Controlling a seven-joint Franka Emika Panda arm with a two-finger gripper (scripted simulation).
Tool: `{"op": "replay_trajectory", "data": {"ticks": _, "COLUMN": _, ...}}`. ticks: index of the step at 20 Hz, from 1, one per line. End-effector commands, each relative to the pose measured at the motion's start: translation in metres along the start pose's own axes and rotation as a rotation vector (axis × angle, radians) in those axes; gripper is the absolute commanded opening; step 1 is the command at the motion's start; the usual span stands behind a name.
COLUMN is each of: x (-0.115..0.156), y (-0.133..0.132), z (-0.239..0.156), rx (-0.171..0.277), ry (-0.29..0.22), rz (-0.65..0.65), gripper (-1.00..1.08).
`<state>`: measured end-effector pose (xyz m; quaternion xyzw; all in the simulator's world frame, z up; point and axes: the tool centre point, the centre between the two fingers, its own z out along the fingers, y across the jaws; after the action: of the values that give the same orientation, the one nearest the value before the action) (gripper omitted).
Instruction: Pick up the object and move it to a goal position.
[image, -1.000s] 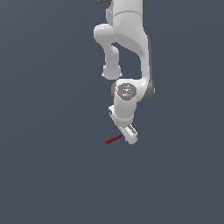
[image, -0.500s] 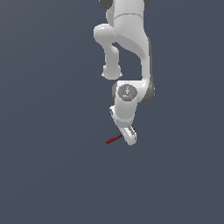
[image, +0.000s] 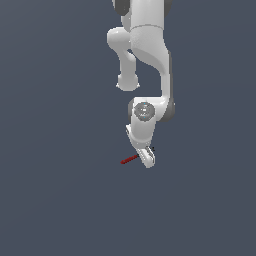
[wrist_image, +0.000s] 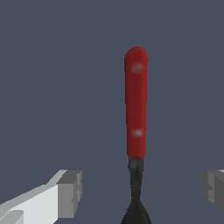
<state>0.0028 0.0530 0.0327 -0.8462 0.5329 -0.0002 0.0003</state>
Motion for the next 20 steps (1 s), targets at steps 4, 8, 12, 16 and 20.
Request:
{"op": "replay_trajectory", "data": {"ticks": 4, "x": 0.0, "y": 0.001, "z": 0.023, "rx": -0.001, "ry": 0.0, "rz": 0.002, "gripper": 1.0}}
{"op": "replay_trajectory", "data": {"ticks": 8, "x": 0.0, "y": 0.0, "z": 0.027, "rx": -0.001, "ry": 0.0, "rz": 0.002, "gripper": 1.0}}
{"op": "replay_trajectory", "data": {"ticks": 12, "x": 0.0, "y": 0.0, "z": 0.027, "rx": -0.001, "ry": 0.0, "rz": 0.002, "gripper": -1.0}}
{"op": "replay_trajectory", "data": {"ticks": 16, "x": 0.0, "y": 0.0, "z": 0.027, "rx": -0.001, "ry": 0.0, "rz": 0.002, "gripper": -1.0}}
{"op": "replay_trajectory", "data": {"ticks": 20, "x": 0.003, "y": 0.001, "z": 0.023, "rx": -0.001, "ry": 0.001, "rz": 0.006, "gripper": -1.0}}
